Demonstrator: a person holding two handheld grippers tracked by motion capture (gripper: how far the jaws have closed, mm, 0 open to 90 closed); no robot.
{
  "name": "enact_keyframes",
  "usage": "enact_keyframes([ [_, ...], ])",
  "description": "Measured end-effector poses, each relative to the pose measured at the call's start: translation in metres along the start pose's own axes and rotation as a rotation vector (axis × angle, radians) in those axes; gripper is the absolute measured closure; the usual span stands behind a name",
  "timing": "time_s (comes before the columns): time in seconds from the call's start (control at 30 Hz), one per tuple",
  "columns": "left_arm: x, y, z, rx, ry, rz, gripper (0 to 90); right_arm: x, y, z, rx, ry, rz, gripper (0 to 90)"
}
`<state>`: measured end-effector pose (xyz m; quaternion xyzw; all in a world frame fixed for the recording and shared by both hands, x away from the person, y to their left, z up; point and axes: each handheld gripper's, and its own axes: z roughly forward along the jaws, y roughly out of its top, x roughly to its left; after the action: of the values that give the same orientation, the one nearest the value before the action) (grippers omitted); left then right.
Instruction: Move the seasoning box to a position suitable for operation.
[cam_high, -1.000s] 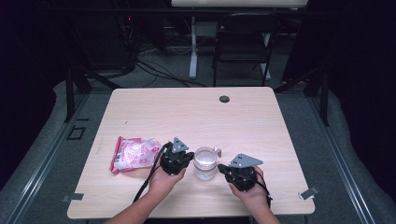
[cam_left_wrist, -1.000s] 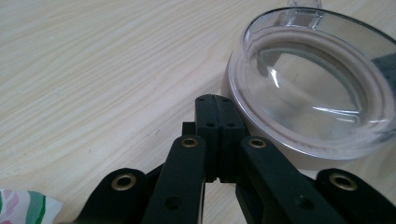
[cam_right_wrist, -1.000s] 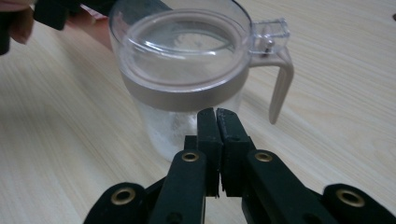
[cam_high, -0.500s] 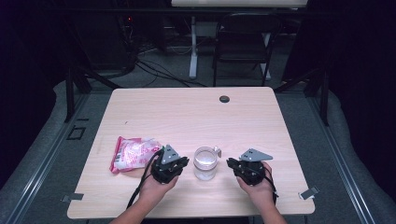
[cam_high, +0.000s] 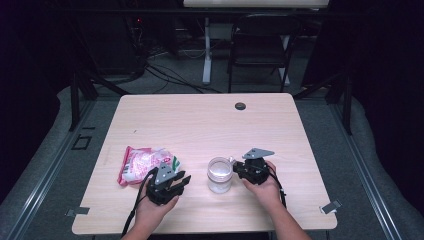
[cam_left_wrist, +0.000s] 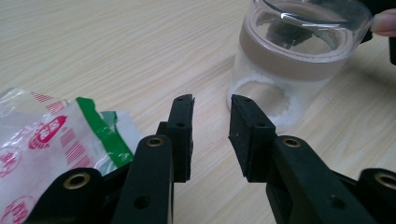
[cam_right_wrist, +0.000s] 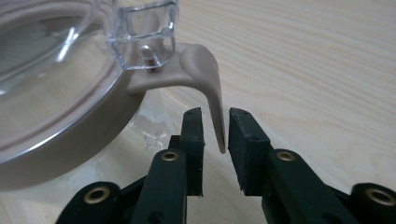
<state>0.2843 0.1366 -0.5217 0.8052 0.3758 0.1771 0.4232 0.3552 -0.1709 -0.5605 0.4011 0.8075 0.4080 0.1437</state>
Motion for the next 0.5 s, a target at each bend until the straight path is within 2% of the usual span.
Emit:
enact_keyframes([
  [0.1, 0.001, -0.001, -0.004, -0.004, 0.007, -0.003, 68.7, 0.001, 0.002, 0.005, 0.011, -0.011, -0.005, 79.6],
  [0.13, 0.001, -0.002, -0.005, -0.01, 0.01, -0.012, 67.9, 0.003, 0.004, 0.007, 0.022, -0.033, -0.017, 82.7],
  [0.23, 0.001, -0.003, -0.007, -0.015, 0.002, -0.018, 66.6, 0.004, 0.006, 0.008, 0.036, -0.044, -0.026, 83.5],
  [0.37, -0.001, -0.002, -0.01, -0.017, 0.008, -0.002, 65.7, 0.009, 0.008, 0.008, 0.056, -0.083, -0.073, 85.7],
  [0.5, 0.0, 0.001, -0.014, -0.037, 0.006, 0.006, 64.8, 0.013, 0.007, 0.007, 0.062, -0.103, -0.064, 85.7],
])
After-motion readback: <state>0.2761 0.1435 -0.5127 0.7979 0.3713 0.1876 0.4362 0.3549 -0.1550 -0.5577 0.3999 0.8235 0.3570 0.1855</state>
